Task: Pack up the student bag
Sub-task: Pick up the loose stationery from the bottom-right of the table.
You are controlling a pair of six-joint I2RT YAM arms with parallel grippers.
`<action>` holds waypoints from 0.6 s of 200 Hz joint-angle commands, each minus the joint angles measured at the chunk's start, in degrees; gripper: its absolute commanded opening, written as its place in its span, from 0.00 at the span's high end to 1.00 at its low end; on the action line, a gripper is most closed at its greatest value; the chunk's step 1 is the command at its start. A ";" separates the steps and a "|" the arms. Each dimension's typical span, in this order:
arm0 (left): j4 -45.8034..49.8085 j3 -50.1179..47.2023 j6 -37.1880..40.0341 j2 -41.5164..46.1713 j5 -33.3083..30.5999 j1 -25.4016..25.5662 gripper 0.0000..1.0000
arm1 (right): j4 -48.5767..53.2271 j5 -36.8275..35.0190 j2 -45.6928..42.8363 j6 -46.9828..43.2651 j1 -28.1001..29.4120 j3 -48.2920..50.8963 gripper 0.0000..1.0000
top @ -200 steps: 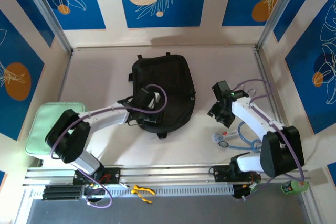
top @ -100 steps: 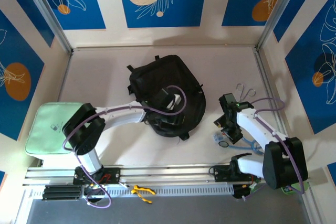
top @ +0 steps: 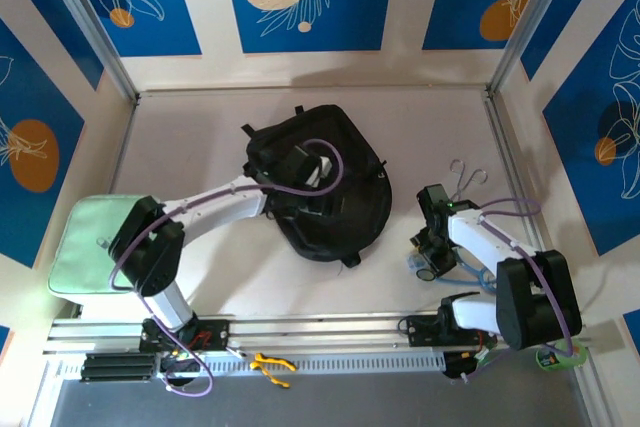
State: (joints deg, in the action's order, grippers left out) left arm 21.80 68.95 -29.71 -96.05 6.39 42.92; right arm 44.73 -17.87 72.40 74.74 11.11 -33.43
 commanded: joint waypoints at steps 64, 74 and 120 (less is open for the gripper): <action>-0.19 5.17 -0.15 -0.98 2.16 -20.21 0.16 | -0.86 -2.53 0.21 -2.75 0.52 -2.07 0.55; -1.31 5.58 -1.29 -2.32 3.76 -21.85 0.16 | -0.28 -3.17 -0.50 -3.17 0.83 -2.68 0.55; -0.22 12.79 -0.13 -11.72 8.54 -24.59 0.18 | 0.45 -4.93 -3.96 -5.10 2.95 -5.77 0.55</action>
State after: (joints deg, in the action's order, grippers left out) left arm 20.62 76.53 -31.14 -103.18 10.55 18.74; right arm 44.38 -20.34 70.48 71.00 12.99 -36.42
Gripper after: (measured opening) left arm 0.833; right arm 0.454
